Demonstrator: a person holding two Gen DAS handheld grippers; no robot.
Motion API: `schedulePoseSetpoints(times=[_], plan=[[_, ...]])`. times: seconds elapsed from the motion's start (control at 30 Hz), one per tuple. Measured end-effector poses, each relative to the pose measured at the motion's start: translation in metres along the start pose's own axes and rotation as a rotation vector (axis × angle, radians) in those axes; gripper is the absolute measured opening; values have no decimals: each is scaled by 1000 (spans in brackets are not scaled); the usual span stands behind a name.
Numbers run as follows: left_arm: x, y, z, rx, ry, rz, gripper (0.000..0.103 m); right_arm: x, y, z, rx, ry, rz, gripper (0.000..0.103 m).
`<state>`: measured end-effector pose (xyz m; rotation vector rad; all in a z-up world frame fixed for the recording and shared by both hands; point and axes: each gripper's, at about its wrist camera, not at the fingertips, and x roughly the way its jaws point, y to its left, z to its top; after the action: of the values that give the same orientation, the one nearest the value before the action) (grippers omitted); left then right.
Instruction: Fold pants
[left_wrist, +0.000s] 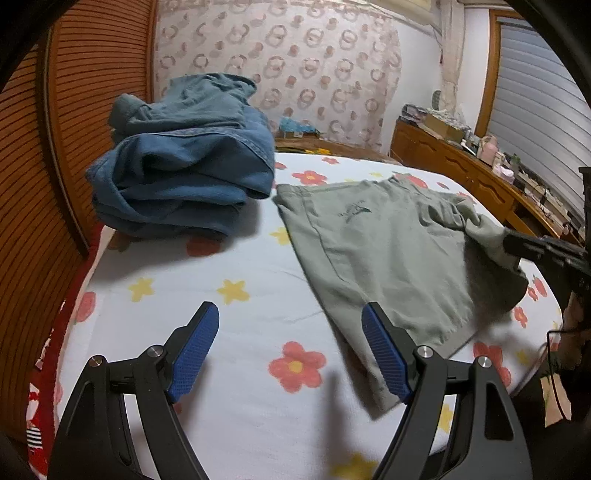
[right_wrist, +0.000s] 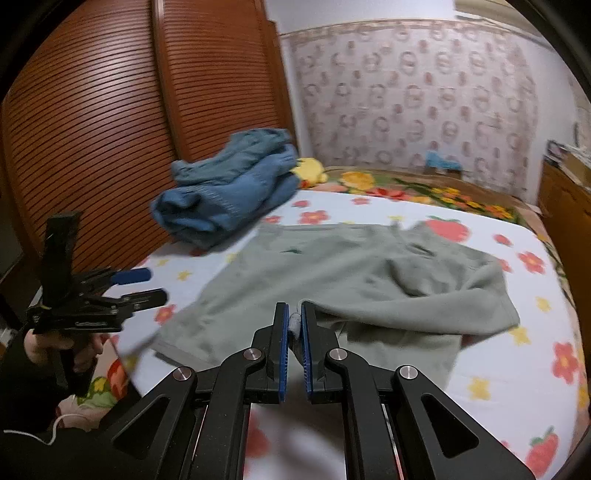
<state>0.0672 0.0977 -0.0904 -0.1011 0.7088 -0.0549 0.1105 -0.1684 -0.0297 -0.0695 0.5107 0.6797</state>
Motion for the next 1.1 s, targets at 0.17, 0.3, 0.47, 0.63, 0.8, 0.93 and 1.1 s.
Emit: schedulePoseSetpoints(times=[0.17,0.3,0.47,0.63,0.8,0.93,1.1], plan=[[-5,7,2,-11,-14,1,80,12,8,0,-33,23,52,7],[-7,9,3,-12,-19,2,80,21,5,-6,-36,56,72,7],[-4,6,8,-7,-17,-6,80,26,-7,-10,-23,105,61,9],[0,-7,15,13,-22,-28,80,16,-14,-13,-23,111,61,26],[7,-26,23,44,-25,-63,80,6,-5,-14,-15,102,51,28],[12,-45,25,70,-21,-89,80,-3,4,-11,-10,84,30,30],[14,-68,26,108,-15,-132,80,-5,0,-13,3,76,-30,31]])
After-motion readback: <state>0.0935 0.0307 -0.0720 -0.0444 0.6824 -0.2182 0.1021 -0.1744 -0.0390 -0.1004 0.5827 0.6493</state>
